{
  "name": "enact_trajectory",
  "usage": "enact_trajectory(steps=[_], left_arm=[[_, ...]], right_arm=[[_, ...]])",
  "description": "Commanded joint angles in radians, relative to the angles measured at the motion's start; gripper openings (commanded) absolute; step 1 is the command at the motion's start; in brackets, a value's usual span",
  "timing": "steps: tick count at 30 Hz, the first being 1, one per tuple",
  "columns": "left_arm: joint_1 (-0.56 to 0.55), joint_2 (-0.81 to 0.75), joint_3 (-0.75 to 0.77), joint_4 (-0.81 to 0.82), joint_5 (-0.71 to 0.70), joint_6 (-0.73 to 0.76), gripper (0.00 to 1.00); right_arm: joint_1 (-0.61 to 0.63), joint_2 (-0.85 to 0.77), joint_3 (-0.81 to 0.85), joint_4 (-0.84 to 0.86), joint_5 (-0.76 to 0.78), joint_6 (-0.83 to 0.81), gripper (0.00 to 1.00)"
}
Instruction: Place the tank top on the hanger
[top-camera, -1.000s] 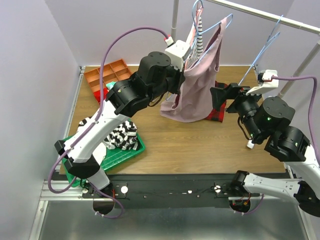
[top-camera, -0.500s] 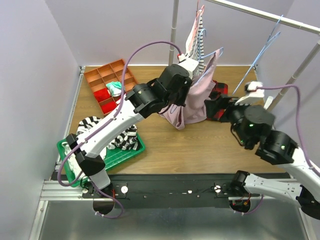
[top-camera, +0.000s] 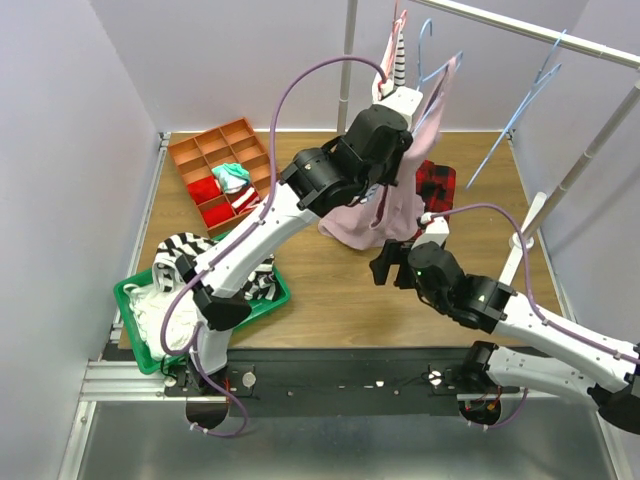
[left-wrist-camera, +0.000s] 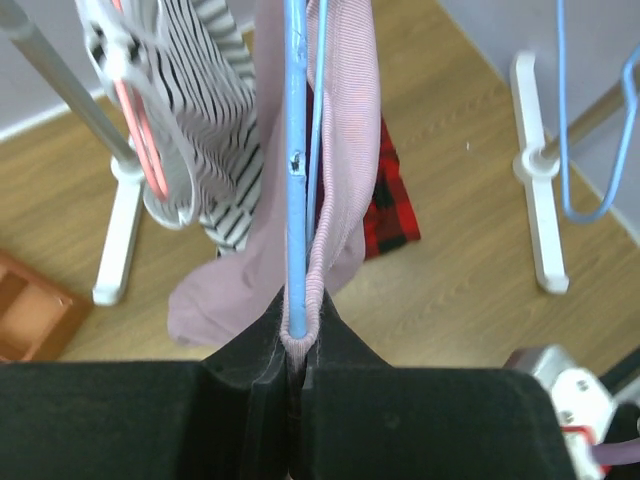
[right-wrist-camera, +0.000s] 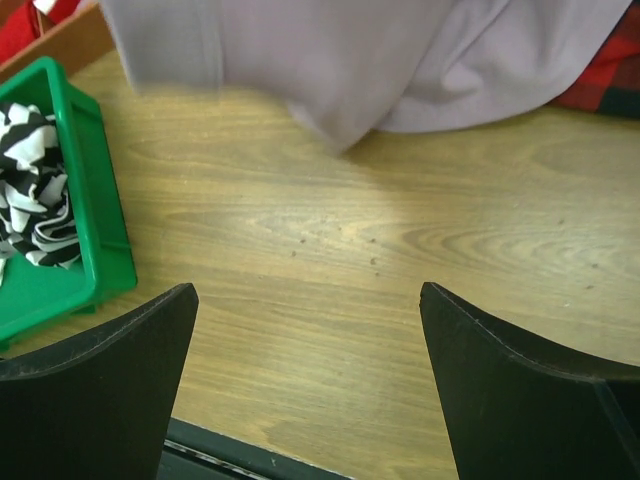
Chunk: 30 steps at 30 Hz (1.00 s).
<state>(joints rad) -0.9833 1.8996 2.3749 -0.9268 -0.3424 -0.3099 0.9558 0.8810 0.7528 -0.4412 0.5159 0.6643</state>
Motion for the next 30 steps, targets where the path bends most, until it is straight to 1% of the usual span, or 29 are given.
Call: enact_trajectory(steps=[1,5,9,15,18,21,26,30], left_arm=[[0.005,0.056,0.132,0.089,-0.066,0.101,0.0],[0.024,0.075,0.126,0.215,-0.055,0.173,0.0],[0.046,0.105,0.139,0.295,-0.007,0.236,0.0],[0.08,0.136,0.147,0.345,0.029,0.236,0.0],[0.094,0.142,0.15,0.373,0.052,0.252,0.0],[0.121,0.164,0.167,0.394,0.111,0.239,0.0],[0.138,0.19,0.17,0.45,0.155,0.255,0.0],[0.146,0.214,0.19,0.485,0.187,0.265,0.0]], right_arm=[[0.004,0.022,-0.081,0.11,-0.056,0.083,0.99],[0.003,0.038,-0.142,0.159,-0.071,0.103,0.99],[0.004,0.064,-0.182,0.19,-0.089,0.124,0.98],[0.004,0.058,-0.219,0.237,-0.07,0.118,0.97],[0.003,0.072,-0.211,0.256,-0.073,0.104,0.97],[0.003,0.098,-0.178,0.233,-0.073,0.101,0.97],[0.004,0.043,-0.168,0.211,-0.045,0.093,0.96],[0.004,0.032,-0.133,0.164,-0.028,0.081,0.96]])
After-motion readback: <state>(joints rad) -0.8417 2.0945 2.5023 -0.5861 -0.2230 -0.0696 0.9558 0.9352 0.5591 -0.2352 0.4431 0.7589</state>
